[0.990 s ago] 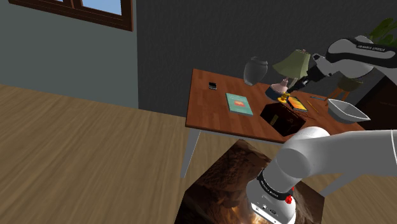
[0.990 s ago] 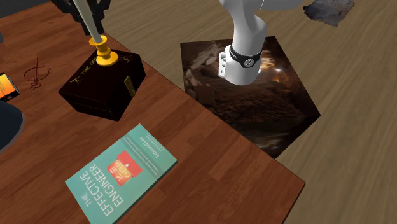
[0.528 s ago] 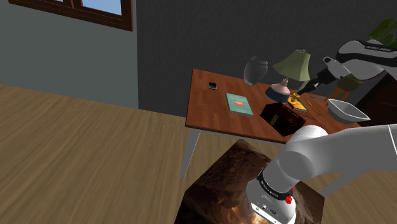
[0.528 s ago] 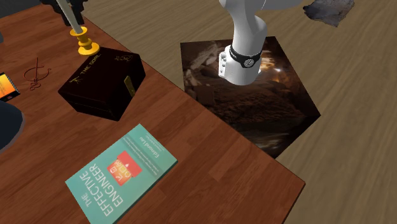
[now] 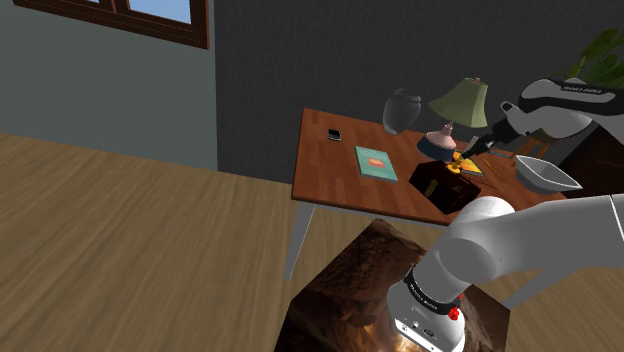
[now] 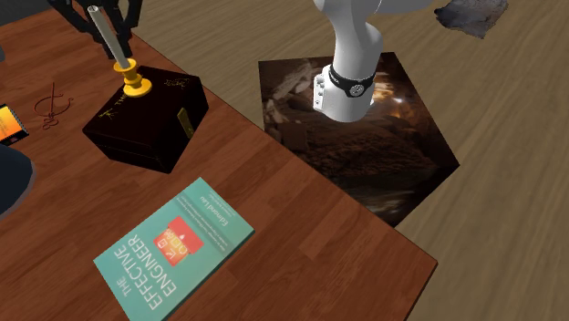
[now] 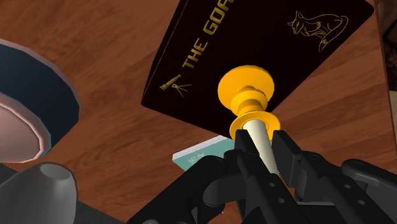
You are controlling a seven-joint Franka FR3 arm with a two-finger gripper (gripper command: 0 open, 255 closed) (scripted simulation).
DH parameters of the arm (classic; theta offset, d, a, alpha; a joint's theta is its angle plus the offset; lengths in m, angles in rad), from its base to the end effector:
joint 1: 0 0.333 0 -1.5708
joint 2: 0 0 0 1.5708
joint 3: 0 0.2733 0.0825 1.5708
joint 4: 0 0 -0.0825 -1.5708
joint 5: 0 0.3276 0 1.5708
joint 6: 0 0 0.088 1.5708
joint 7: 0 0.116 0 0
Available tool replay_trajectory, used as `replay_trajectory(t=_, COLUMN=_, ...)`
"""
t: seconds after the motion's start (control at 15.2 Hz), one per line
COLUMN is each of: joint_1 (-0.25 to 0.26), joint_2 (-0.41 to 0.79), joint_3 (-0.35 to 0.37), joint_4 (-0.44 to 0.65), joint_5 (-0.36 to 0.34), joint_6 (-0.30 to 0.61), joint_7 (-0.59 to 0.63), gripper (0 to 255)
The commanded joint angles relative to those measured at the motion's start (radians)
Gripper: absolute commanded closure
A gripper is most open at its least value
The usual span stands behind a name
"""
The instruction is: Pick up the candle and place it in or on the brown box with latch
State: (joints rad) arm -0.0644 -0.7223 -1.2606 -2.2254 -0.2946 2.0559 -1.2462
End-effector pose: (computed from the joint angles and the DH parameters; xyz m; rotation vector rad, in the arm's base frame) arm 0.0560 -0.4494 0.4240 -3.0527 -0.1582 -0.6713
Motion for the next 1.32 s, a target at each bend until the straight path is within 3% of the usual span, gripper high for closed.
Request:
replay_trajectory(t=0.0, joint_1=0.006, joint_2=0.001, joint_3=-0.018, joint_4=-0.019, joint_5=-0.006, joint_6=0.026, joint_7=-0.004, gripper=255)
replay_trajectory(t=0.2, joint_1=0.02, joint_2=0.005, joint_3=-0.053, joint_4=-0.045, joint_5=-0.017, joint_6=0.066, joint_7=-0.013, gripper=255)
replay_trajectory(t=0.73, joint_1=0.02, joint_2=0.005, joint_3=-0.053, joint_4=-0.045, joint_5=-0.017, joint_6=0.066, joint_7=-0.013, gripper=255)
replay_trajectory(t=0.79, joint_1=0.02, joint_2=0.005, joint_3=-0.053, joint_4=-0.045, joint_5=-0.017, joint_6=0.066, joint_7=-0.013, gripper=0)
replay_trajectory(t=1.12, joint_1=0.02, joint_2=0.005, joint_3=-0.053, joint_4=-0.045, joint_5=-0.017, joint_6=0.066, joint_7=-0.013, gripper=0)
replay_trajectory(t=1.25, joint_1=-0.015, joint_2=-0.007, joint_3=-0.009, joint_4=-0.005, joint_5=-0.008, joint_6=-0.002, joint_7=-0.016, gripper=0)
